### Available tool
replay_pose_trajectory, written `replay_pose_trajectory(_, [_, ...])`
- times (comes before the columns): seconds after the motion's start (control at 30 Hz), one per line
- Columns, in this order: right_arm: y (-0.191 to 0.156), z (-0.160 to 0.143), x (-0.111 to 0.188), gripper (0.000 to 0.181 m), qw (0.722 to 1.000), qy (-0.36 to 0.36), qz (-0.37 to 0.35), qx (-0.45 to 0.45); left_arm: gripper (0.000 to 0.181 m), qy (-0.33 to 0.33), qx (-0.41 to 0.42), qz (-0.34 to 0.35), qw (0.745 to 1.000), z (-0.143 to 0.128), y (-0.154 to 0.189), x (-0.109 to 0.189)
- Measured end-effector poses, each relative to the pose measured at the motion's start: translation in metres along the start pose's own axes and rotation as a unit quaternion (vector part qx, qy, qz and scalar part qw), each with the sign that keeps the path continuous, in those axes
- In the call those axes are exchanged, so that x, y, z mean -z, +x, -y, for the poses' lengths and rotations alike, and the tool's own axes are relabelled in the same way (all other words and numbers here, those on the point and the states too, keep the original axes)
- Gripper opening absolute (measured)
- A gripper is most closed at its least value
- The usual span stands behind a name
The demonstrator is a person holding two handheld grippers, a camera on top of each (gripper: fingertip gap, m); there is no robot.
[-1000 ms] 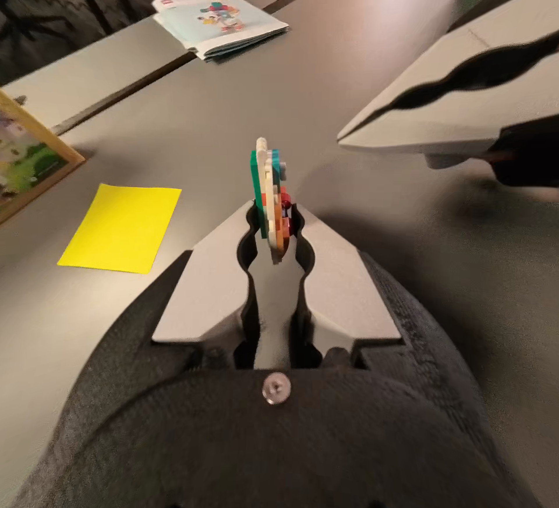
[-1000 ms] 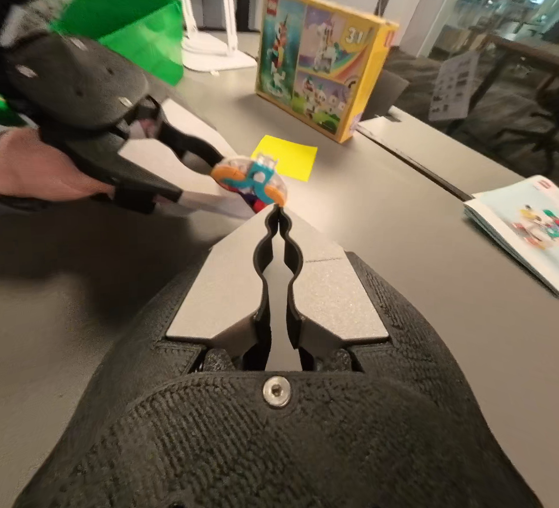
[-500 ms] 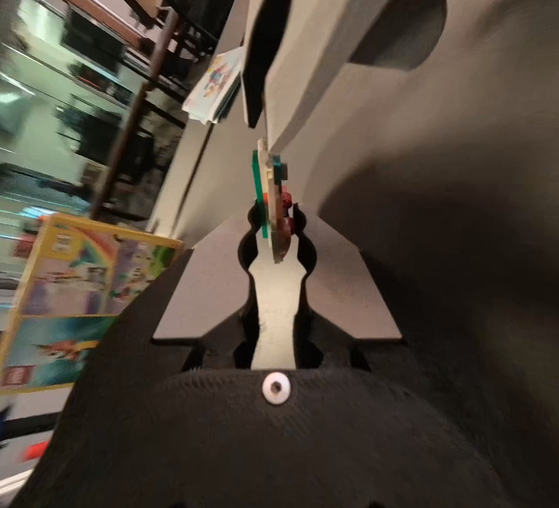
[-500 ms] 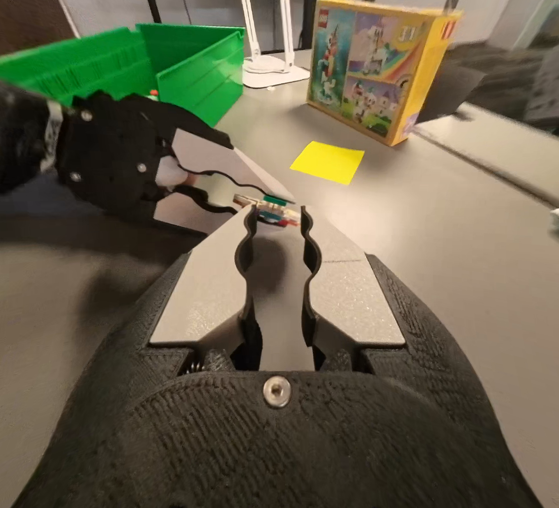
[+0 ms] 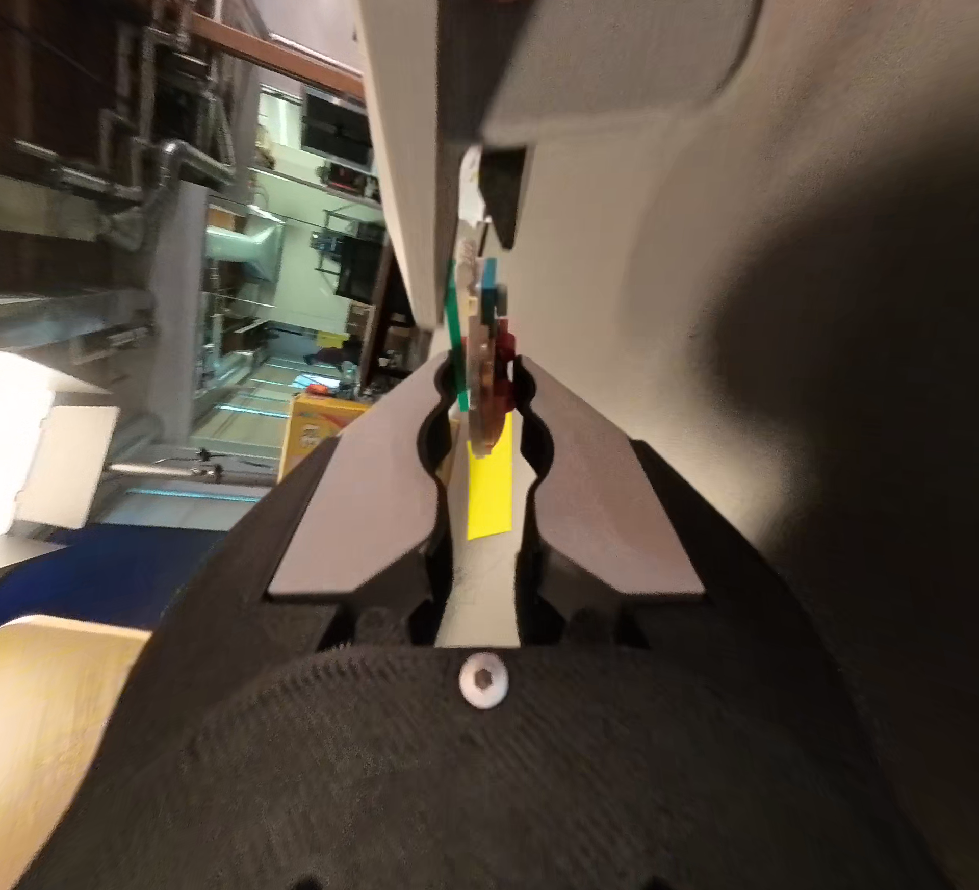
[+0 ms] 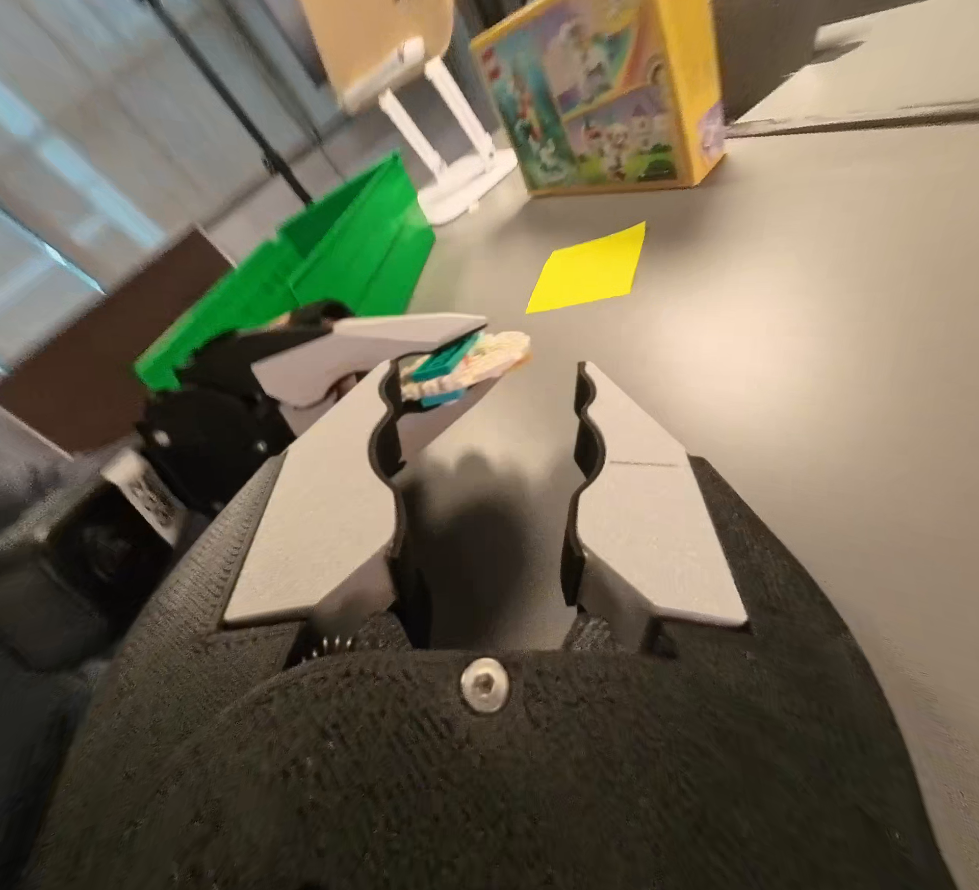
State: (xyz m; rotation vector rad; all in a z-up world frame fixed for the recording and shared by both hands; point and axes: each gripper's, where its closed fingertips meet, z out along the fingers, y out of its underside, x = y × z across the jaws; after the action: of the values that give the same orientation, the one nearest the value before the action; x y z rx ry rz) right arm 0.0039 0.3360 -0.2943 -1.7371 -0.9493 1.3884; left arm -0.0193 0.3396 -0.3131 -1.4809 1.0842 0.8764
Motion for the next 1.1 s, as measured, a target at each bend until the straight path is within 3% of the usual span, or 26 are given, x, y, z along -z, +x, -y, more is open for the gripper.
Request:
replay_pose_trajectory(0.1, [0.002, 0.006, 0.006, 0.053, 0.987, 0.021, 0.052, -0.149, 0.019, 0.018, -0.04, 0.048, 0.998, 0.004, -0.013, 0.005])
replay_pose_trajectory(0.2, [-0.013, 0.012, 0.007, 0.038, 0.942, 0.04, 0.156, -0.293, 0.019, 0.037, -0.08, 0.082, 0.993, 0.015, -0.019, 0.011])
replay_pose_trajectory(0.33, [-0.02, 0.007, 0.005, 0.017, 0.901, 0.034, 0.215, -0.376, 0.019, 0.057, -0.126, 0.118, 0.983, 0.028, -0.021, 0.018])
replay_pose_trajectory(0.4, [-0.017, 0.008, 0.007, 0.005, 0.911, 0.043, 0.207, -0.354, 0.02, 0.059, -0.13, 0.122, 0.982, 0.029, -0.022, 0.018])
replay_pose_trajectory(0.47, [-0.011, 0.013, 0.008, 0.003, 0.937, 0.069, 0.174, -0.294, 0.03, 0.077, -0.085, 0.094, 0.989, 0.032, -0.017, 0.016])
replay_pose_trajectory(0.57, [0.001, 0.027, 0.017, 0.003, 0.975, 0.118, 0.092, -0.164, 0.048, 0.067, 0.045, 0.048, 0.996, 0.024, -0.018, 0.012])
replay_pose_trajectory(0.67, [0.004, 0.045, 0.031, 0.003, 0.985, 0.173, 0.009, 0.002, 0.051, 0.096, 0.22, -0.01, 0.971, 0.029, -0.024, 0.017])
replay_pose_trajectory(0.73, [-0.006, 0.05, 0.033, 0.003, 0.977, 0.187, -0.022, 0.103, 0.041, 0.142, 0.365, -0.084, 0.916, 0.044, -0.023, 0.025])
replay_pose_trajectory(0.77, [-0.013, 0.051, 0.033, 0.003, 0.969, 0.194, -0.033, 0.152, 0.037, 0.165, 0.45, -0.137, 0.867, 0.053, -0.022, 0.029])
replay_pose_trajectory(0.87, [-0.028, 0.049, 0.03, 0.003, 0.94, 0.198, -0.066, 0.271, 0.035, 0.218, 0.662, -0.259, 0.669, 0.066, -0.032, 0.037])
replay_pose_trajectory(0.93, [-0.038, 0.048, 0.028, 0.003, 0.925, 0.201, -0.07, 0.315, 0.032, 0.23, 0.737, -0.282, 0.57, 0.058, -0.039, 0.034])
replay_pose_trajectory(0.97, [-0.042, 0.046, 0.026, 0.003, 0.92, 0.199, -0.069, 0.331, 0.03, 0.229, 0.753, -0.288, 0.546, 0.054, -0.038, 0.033])
replay_pose_trajectory(1.1, [-0.049, 0.042, 0.022, 0.003, 0.9, 0.195, -0.076, 0.383, 0.021, 0.252, 0.762, -0.294, 0.52, 0.056, -0.041, 0.036])
